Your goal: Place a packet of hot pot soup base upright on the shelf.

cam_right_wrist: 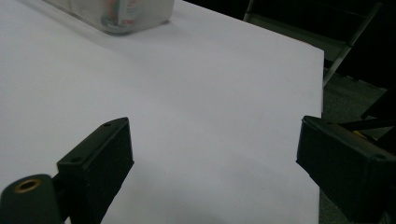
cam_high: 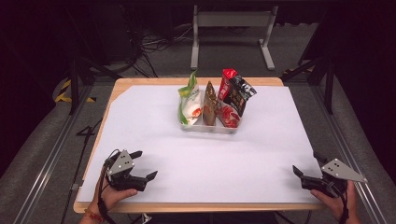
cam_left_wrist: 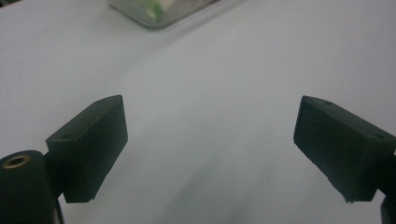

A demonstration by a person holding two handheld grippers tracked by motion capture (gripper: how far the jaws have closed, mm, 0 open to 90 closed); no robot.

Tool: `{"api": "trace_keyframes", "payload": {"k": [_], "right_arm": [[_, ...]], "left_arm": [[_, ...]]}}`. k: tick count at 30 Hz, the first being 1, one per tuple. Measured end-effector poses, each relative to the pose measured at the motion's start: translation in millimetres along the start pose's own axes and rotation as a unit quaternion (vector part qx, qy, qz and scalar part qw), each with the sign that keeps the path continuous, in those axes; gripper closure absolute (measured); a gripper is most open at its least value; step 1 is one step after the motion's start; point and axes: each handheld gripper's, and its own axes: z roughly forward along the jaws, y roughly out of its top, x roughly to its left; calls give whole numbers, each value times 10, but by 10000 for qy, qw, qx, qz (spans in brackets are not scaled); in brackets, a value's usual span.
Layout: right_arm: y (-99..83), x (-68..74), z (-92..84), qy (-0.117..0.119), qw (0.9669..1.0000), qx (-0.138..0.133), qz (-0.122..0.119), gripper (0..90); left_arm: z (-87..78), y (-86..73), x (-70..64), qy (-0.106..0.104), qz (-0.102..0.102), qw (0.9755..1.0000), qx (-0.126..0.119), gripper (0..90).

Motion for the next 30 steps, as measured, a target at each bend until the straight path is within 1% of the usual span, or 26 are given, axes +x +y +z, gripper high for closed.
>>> {"api": "trace_keyframes", "payload": {"k": [1,3,6,8,17,22,25,30], "right_arm": [[2,2,-15,1,10000,-9,-11,112],[6,-4,-34,38,9999,-111,65,113],[-6,-3,-35,16,9999,-103,32,113],[-21,-2,-42,26,9999,-102,82,110],[30,6,-137,-43,9996,-254,99,110],[35,-9,-155,-55,9995,-271,162,110],[37,-6,-152,-53,9995,-266,146,110],[52,-4,-149,-56,9995,-270,130,109]], "left_arm": [[-2,-1,2,11,2,10000,1,106],[-6,5,4,37,-4,10000,-13,106],[-8,24,-3,66,33,10000,-54,106],[-11,19,-11,79,30,9999,-60,105],[-34,24,-12,91,58,9999,-109,104],[-14,25,-8,67,72,9999,-86,104],[-14,31,-11,60,92,9999,-71,104],[-23,29,-12,74,58,9999,-91,102]]}}
